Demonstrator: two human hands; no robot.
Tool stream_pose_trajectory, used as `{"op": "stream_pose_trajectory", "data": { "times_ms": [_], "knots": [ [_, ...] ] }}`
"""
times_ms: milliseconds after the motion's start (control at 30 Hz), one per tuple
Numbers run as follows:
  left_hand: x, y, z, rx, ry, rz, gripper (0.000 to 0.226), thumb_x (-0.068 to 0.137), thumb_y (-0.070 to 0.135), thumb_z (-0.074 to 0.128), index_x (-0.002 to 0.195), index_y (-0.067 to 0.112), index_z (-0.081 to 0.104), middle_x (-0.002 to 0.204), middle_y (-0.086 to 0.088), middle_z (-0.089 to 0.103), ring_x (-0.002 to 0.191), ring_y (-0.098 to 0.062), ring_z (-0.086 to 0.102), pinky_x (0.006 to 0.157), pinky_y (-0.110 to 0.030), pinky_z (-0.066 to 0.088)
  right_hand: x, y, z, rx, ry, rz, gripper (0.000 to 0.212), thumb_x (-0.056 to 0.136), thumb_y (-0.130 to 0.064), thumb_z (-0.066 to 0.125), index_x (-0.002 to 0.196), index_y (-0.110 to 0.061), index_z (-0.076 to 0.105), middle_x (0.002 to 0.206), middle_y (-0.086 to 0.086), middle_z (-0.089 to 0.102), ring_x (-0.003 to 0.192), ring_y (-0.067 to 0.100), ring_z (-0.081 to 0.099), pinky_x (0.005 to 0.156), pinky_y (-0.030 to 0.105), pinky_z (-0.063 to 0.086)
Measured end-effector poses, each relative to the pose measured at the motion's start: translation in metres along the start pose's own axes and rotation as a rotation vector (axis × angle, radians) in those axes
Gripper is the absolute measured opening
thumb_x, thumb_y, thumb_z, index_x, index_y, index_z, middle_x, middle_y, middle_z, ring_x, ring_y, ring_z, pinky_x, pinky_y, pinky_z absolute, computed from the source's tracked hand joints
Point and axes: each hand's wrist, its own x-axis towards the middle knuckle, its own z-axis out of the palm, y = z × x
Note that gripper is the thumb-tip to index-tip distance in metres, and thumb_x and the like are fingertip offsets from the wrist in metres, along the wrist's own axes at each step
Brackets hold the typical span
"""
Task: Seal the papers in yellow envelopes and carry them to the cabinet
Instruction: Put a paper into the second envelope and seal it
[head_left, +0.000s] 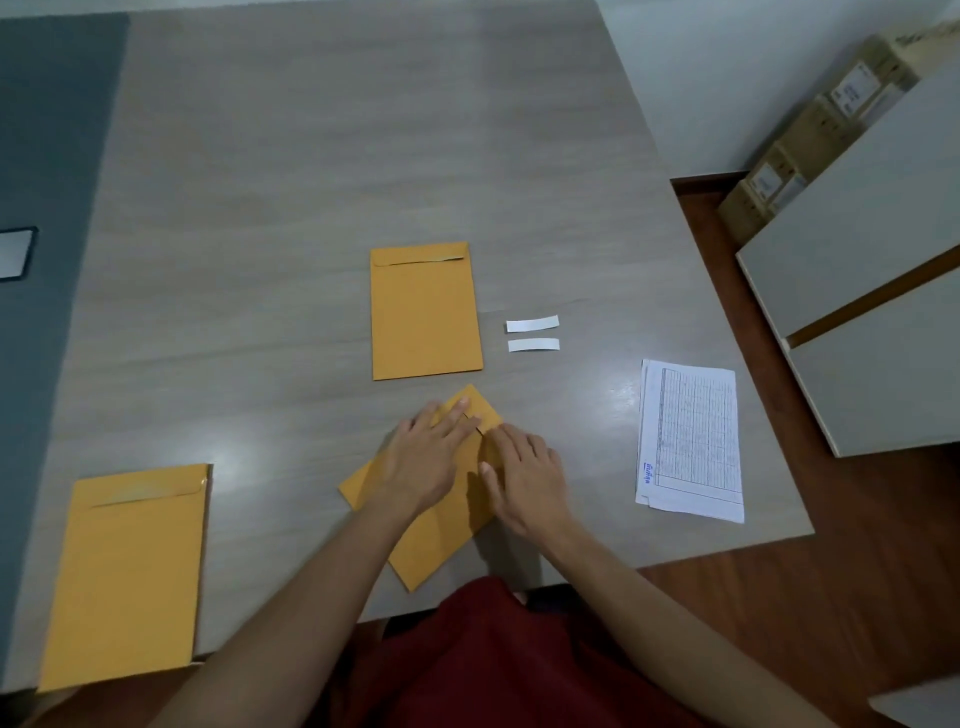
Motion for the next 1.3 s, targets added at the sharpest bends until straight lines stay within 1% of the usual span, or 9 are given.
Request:
{"op": "stream_pose_trajectory", "data": {
  "times_ms": [100, 167, 300, 433, 600, 767, 1067, 1200, 1300],
  "knots": [
    [0.001, -0.004, 0.004, 0.092, -0.012, -0.01, 0.068, 0.101, 0.026, 0.034, 0.156, 0.038, -0.002, 0.166, 0.011, -0.008, 0.15, -0.027, 0.007, 0.108, -0.042, 0.03, -0.01, 0.005, 0.01, -0.114, -0.11, -0.072, 0.059, 0.103, -0.047, 0.02, 0.154, -0.017, 0.023, 0.161, 0.002, 0.022, 0.146, 0.026, 0.024, 0.112, 0.047, 0.031],
    [0.002, -0.005, 0.005, 0.144, -0.01, -0.019, 0.067, 0.101, 0.026, 0.032, 0.156, 0.038, -0.005, 0.165, 0.011, -0.009, 0.148, -0.03, 0.01, 0.106, -0.045, 0.03, -0.024, 0.017, 0.014, -0.141, -0.136, -0.095, 0.06, 0.103, -0.048, 0.021, 0.154, -0.017, 0.021, 0.162, 0.001, 0.016, 0.15, 0.024, 0.011, 0.118, 0.051, 0.02],
    [0.002, -0.005, 0.008, 0.193, -0.008, -0.001, 0.069, 0.099, 0.026, 0.034, 0.157, 0.036, -0.004, 0.166, 0.008, -0.007, 0.146, -0.033, 0.013, 0.105, -0.049, 0.029, -0.054, 0.043, 0.014, -0.186, -0.132, -0.12, 0.058, 0.103, -0.047, 0.024, 0.151, -0.014, 0.032, 0.157, 0.004, 0.031, 0.147, 0.025, 0.022, 0.115, 0.054, 0.021],
    [0.002, 0.013, 0.002, 0.191, -0.019, -0.047, 0.064, 0.101, 0.037, 0.033, 0.158, 0.027, 0.007, 0.167, 0.0, 0.001, 0.15, -0.033, 0.007, 0.115, -0.055, 0.018, -0.059, 0.043, 0.013, -0.165, -0.143, -0.084, 0.059, 0.102, -0.047, 0.025, 0.149, -0.014, 0.036, 0.155, 0.004, 0.035, 0.146, 0.026, 0.026, 0.114, 0.054, 0.022],
    [-0.012, 0.034, 0.015, 0.204, -0.049, 0.199, 0.066, 0.103, 0.048, 0.024, 0.159, 0.023, -0.001, 0.167, 0.0, -0.006, 0.152, -0.029, -0.004, 0.119, -0.054, 0.01, -0.058, 0.042, 0.011, -0.184, -0.176, -0.072, 0.059, 0.101, -0.047, 0.029, 0.15, -0.015, 0.034, 0.155, 0.004, 0.035, 0.147, 0.025, 0.024, 0.115, 0.054, 0.02],
    [-0.009, 0.017, 0.012, 0.213, -0.02, 0.118, 0.063, 0.102, 0.051, 0.014, 0.158, 0.031, -0.005, 0.165, 0.012, -0.005, 0.152, -0.033, 0.002, 0.113, -0.062, 0.013, -0.058, 0.044, 0.01, -0.168, -0.21, -0.075, 0.059, 0.102, -0.047, 0.028, 0.151, -0.015, 0.032, 0.155, 0.004, 0.035, 0.147, 0.025, 0.025, 0.114, 0.054, 0.021],
    [0.007, -0.014, 0.003, 0.187, -0.071, -0.148, 0.06, 0.103, 0.052, 0.013, 0.157, 0.035, -0.006, 0.165, 0.015, -0.006, 0.152, -0.032, 0.003, 0.109, -0.07, 0.015, -0.057, 0.046, 0.011, -0.184, -0.235, -0.061, 0.06, 0.102, -0.049, 0.025, 0.152, -0.016, 0.028, 0.157, 0.003, 0.031, 0.148, 0.023, 0.02, 0.116, 0.053, 0.019],
    [0.015, -0.008, -0.004, 0.122, -0.131, -0.203, 0.065, 0.103, 0.052, 0.018, 0.158, 0.025, -0.001, 0.166, 0.008, -0.003, 0.151, -0.03, 0.006, 0.112, -0.061, 0.023, -0.058, 0.044, 0.011, -0.177, -0.245, -0.054, 0.06, 0.101, -0.049, 0.029, 0.152, -0.016, 0.029, 0.157, 0.003, 0.03, 0.148, 0.023, 0.019, 0.116, 0.054, 0.019],
    [0.016, 0.003, -0.005, -0.088, -0.015, -0.208, 0.068, 0.101, 0.046, 0.041, 0.155, 0.012, 0.02, 0.163, -0.006, 0.019, 0.146, -0.026, 0.021, 0.113, -0.042, 0.03, -0.059, 0.041, 0.01, -0.18, -0.239, -0.049, 0.06, 0.101, -0.049, 0.03, 0.151, -0.016, 0.031, 0.156, 0.003, 0.033, 0.148, 0.023, 0.02, 0.115, 0.054, 0.021]
  ]
}}
